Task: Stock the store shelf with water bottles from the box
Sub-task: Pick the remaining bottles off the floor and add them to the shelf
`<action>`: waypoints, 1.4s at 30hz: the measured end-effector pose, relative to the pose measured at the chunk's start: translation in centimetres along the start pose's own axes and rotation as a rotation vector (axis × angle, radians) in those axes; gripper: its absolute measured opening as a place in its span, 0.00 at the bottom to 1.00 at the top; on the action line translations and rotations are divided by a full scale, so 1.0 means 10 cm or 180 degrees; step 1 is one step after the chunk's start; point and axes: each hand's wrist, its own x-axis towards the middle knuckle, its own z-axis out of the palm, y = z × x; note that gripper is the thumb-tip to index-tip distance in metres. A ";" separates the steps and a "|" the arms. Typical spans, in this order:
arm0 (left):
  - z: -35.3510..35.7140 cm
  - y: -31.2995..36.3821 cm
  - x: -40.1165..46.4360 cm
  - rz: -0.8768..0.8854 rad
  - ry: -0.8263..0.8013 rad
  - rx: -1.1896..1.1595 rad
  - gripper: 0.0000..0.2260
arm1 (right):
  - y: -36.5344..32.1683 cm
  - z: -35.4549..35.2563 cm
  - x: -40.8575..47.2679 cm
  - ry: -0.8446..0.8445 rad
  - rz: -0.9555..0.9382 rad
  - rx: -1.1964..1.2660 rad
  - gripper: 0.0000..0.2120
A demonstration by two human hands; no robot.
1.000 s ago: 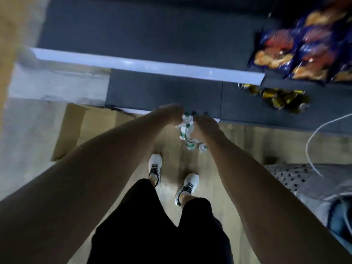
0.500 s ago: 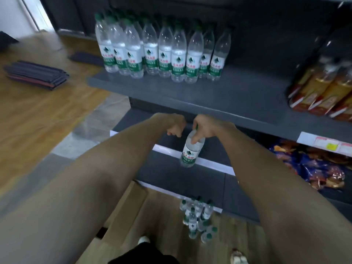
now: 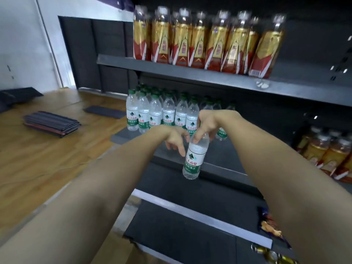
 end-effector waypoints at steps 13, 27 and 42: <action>-0.24 -0.23 0.07 0.0377 0.0486 -0.0893 0.31 | -0.09 -0.21 0.43 0.0174 0.0193 -0.0046 0.33; -0.77 -0.58 0.29 0.0276 0.1262 -0.1143 0.42 | 0.05 0.20 1.02 -0.0143 0.0513 0.0002 0.17; -1.10 -0.59 0.88 -0.0158 0.1485 -0.1102 0.49 | 0.33 0.12 1.84 -0.0281 0.0227 0.0033 0.18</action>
